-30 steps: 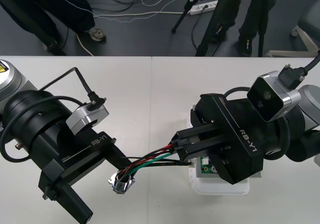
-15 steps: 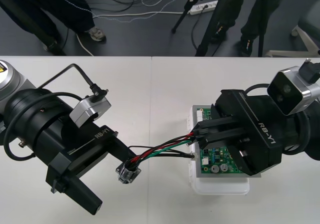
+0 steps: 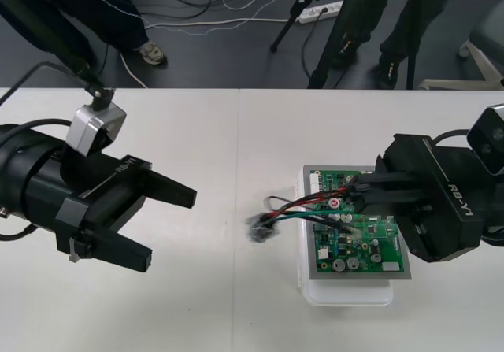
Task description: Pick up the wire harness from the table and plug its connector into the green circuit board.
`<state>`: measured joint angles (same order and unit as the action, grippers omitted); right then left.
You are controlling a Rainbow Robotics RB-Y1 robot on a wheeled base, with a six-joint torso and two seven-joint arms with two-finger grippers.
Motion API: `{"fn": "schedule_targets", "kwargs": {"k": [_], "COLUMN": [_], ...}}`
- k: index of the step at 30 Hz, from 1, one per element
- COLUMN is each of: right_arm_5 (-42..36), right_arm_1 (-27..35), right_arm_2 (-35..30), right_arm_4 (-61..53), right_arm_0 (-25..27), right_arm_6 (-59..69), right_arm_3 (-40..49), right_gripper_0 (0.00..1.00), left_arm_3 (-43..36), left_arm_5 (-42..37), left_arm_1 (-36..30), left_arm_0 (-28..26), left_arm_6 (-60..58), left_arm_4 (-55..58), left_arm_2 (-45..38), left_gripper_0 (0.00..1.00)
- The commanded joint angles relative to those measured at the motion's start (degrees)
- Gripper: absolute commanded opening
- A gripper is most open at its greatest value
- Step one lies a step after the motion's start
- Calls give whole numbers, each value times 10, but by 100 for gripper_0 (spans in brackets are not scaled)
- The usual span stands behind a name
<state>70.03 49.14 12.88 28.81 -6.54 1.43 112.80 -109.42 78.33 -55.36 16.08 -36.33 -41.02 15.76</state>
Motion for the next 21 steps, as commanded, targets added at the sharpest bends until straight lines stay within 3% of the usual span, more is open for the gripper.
{"fn": "schedule_targets", "kwargs": {"k": [1, 13, 21], "right_arm_5": [-2, -36, -67], "right_arm_1": [18, 18, 14], "right_arm_2": [-38, -69, -73], "right_arm_4": [-9, 3, 26], "right_arm_0": [26, 50, 52], "right_arm_6": [1, -10, -27], "right_arm_3": [8, 8, 8], "right_gripper_0": [0, 0, 0], "left_arm_3": [-4, -6, -6], "left_arm_5": [-40, -27, -27], "left_arm_1": [23, 157, 204], "left_arm_0": [-46, -76, -51], "left_arm_6": [-26, -31, -28], "left_arm_4": [1, -124, -140], "left_arm_2": [-63, -204, -214], "left_gripper_0": [100, 100, 100]}}
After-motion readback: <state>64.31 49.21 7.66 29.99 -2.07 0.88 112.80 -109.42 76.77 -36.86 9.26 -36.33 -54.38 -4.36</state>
